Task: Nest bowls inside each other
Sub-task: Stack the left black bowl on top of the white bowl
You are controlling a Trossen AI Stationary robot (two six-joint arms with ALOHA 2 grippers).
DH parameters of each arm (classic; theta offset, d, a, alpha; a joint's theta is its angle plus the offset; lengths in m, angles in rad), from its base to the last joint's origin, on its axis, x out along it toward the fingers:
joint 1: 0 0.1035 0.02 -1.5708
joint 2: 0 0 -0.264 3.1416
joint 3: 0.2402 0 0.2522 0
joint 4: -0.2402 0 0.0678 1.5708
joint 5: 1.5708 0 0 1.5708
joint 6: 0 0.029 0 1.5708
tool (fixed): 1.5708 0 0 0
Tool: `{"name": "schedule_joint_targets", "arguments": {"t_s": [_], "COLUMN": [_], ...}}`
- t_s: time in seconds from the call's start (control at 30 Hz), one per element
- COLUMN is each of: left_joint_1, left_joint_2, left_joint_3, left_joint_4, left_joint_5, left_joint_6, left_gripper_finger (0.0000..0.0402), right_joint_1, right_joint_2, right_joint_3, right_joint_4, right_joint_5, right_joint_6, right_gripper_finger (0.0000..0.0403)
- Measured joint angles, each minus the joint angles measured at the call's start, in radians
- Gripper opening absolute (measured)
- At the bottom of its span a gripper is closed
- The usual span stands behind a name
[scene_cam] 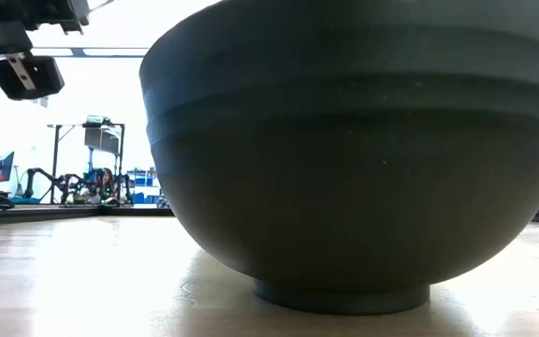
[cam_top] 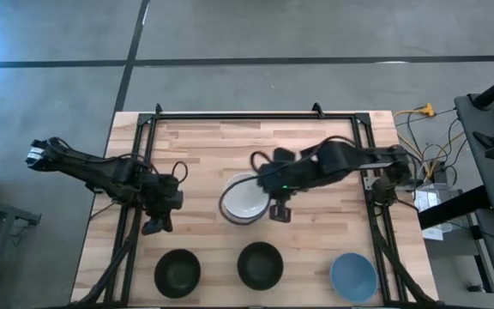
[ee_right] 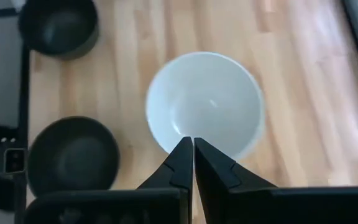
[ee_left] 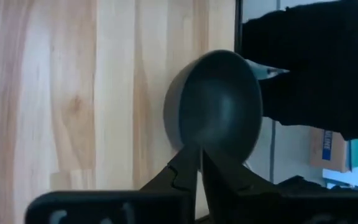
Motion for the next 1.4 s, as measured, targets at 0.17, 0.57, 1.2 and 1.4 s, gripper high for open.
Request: {"name": "schedule_joint_targets", "arguments": {"t_s": [0.17, 0.57, 1.2, 1.4], "left_joint_1": [-0.018, -0.069, -0.198, -0.197], "left_joint_2": [0.002, 0.232, 0.585, 0.51], "left_joint_3": [0.0, 0.0, 0.014, 0.014], "left_joint_4": [0.029, 0.131, 0.188, 0.168], "left_joint_5": [0.0, 0.003, -0.076, -0.129], "left_joint_6": [-0.024, -0.179, -0.229, -0.231], "left_gripper_finger": [0.0057, 0.0214, 0.0183, 0.0021], "right_joint_1": [0.044, 0.158, 0.251, 0.256], "right_joint_2": [-0.048, -0.082, -0.383, -0.542], "right_joint_3": [-0.002, -0.076, -0.544, -0.661], "right_joint_4": [-0.101, -0.183, -0.166, -0.113], "right_joint_5": [0.128, 0.205, 0.204, 0.204], "right_joint_6": [0.082, 0.127, 0.321, 0.411], "right_gripper_finger": [0.0009, 0.0009, 0.0009, 0.0009]}}
